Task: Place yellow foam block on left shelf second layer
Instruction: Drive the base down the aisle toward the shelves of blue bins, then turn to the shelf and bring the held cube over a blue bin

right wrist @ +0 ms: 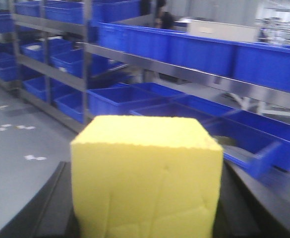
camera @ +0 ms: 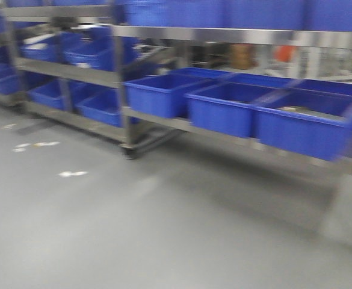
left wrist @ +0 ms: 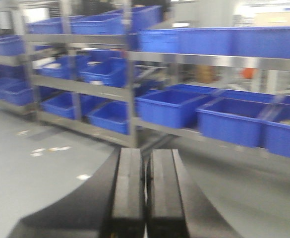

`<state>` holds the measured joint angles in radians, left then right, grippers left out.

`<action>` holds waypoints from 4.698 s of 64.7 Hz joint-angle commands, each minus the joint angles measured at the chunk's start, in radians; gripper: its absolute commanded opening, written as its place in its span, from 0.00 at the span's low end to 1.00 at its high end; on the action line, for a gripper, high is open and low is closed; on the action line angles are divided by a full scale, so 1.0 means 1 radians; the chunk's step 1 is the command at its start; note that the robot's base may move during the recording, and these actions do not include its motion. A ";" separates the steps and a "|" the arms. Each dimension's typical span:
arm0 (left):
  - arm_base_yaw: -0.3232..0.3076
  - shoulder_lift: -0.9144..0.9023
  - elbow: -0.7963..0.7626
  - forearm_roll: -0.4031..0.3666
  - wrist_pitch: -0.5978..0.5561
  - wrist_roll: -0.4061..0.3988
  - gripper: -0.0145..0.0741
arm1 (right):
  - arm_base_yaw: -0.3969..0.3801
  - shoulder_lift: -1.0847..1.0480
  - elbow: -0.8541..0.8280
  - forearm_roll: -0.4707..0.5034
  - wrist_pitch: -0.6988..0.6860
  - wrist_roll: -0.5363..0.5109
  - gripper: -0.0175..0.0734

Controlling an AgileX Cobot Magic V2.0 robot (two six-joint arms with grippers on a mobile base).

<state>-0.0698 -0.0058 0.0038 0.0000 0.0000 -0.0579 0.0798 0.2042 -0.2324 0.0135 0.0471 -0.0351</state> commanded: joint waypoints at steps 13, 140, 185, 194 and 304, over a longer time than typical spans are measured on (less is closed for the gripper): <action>-0.001 -0.021 0.027 -0.006 -0.080 -0.003 0.30 | -0.005 0.011 -0.027 0.003 -0.088 -0.005 0.71; -0.001 -0.021 0.027 0.000 -0.080 -0.003 0.30 | -0.005 0.011 -0.027 0.003 -0.088 -0.005 0.71; -0.001 -0.021 0.027 -0.006 -0.080 -0.003 0.30 | -0.005 0.011 -0.027 0.003 -0.088 -0.005 0.71; -0.001 -0.021 0.027 -0.006 -0.080 -0.003 0.30 | -0.005 0.011 -0.027 0.003 -0.088 -0.005 0.71; -0.001 -0.021 0.027 -0.006 -0.080 -0.003 0.30 | -0.005 0.011 -0.027 0.003 -0.088 -0.005 0.71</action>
<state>-0.0698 -0.0058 0.0038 0.0000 0.0000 -0.0579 0.0798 0.2042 -0.2324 0.0135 0.0471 -0.0351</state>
